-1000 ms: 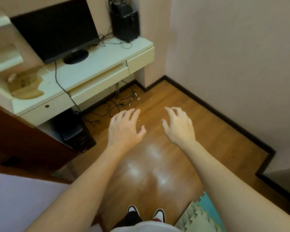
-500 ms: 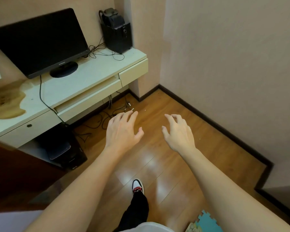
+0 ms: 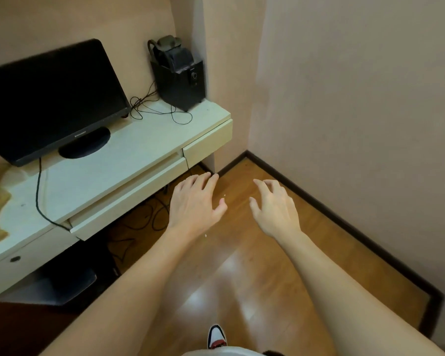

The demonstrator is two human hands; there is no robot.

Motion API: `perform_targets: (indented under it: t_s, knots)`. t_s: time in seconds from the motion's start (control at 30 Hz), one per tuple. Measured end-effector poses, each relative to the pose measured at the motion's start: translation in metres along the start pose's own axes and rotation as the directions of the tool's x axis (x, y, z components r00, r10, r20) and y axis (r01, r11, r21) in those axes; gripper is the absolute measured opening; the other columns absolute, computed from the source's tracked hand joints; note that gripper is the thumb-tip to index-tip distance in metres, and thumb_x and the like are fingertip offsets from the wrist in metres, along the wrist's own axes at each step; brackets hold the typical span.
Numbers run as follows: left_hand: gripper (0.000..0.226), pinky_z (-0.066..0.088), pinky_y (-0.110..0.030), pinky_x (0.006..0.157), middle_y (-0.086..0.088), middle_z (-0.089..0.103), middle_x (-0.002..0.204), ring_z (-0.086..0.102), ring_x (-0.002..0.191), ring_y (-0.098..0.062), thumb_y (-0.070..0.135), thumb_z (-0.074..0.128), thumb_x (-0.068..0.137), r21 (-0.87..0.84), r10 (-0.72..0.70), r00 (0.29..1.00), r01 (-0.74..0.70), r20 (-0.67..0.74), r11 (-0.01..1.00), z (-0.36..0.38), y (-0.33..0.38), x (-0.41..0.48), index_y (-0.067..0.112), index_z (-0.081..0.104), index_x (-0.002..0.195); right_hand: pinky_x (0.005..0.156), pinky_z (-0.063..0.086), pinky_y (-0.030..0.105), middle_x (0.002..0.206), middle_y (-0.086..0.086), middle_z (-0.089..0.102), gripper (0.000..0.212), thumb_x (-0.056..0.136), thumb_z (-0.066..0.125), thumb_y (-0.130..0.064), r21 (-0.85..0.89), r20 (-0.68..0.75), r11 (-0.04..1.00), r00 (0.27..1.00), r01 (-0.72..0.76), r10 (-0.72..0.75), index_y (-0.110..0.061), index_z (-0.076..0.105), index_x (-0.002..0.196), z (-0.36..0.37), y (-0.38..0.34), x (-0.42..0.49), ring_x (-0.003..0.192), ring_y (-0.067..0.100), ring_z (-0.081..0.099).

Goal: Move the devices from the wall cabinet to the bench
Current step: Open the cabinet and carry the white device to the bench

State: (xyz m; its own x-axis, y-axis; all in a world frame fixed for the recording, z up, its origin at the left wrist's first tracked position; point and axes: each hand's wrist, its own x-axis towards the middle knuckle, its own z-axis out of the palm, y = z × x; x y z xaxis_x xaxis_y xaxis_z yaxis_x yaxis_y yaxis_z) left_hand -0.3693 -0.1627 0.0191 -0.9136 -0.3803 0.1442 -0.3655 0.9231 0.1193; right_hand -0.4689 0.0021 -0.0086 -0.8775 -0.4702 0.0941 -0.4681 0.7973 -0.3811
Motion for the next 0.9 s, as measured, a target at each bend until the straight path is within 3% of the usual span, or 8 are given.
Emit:
perform_targets:
  t_s: [0.43, 0.6, 0.9]
  knots:
    - [0.060, 0.042, -0.043, 0.107, -0.002, 0.056, 0.146, 0.051, 0.133, -0.023, 0.051, 0.047, 0.093, -0.002, 0.034, 0.998, -0.034, 0.058, 0.999, 0.039, 0.014, 0.174, 0.022, 0.048, 0.146, 0.103, 0.048, 0.043, 0.145, 0.004, 0.048, 0.050, 0.098, 0.048, -0.043, 0.003, 0.035, 1.000, 0.999, 0.028, -0.028, -0.025, 0.043, 0.144, 0.011, 0.046, 0.173, 0.130, 0.024, 0.049]
    - [0.062, 0.037, -0.045, 0.113, -0.001, 0.048, 0.153, 0.042, 0.142, -0.023, 0.054, 0.044, 0.095, 0.028, -0.074, 0.995, 0.072, 0.068, 0.997, 0.051, 0.029, 0.260, 0.025, 0.042, 0.150, 0.104, 0.048, 0.045, 0.145, 0.005, 0.048, 0.050, 0.097, 0.049, -0.043, 0.009, 0.072, 0.996, 0.993, 0.093, -0.094, -0.025, 0.044, 0.144, 0.007, 0.064, 0.268, 0.130, 0.024, 0.050]
    - [0.061, 0.034, -0.045, 0.114, 0.002, 0.048, 0.153, 0.041, 0.140, -0.024, 0.053, 0.047, 0.093, 0.057, -0.243, 0.969, 0.240, 0.051, 0.969, 0.055, 0.044, 0.374, 0.027, 0.042, 0.149, 0.099, 0.046, 0.042, 0.138, 0.008, 0.053, 0.049, 0.095, 0.052, -0.037, -0.007, 0.161, 0.959, 0.947, 0.282, -0.277, -0.020, 0.048, 0.141, 0.001, 0.085, 0.408, 0.124, 0.028, 0.052]
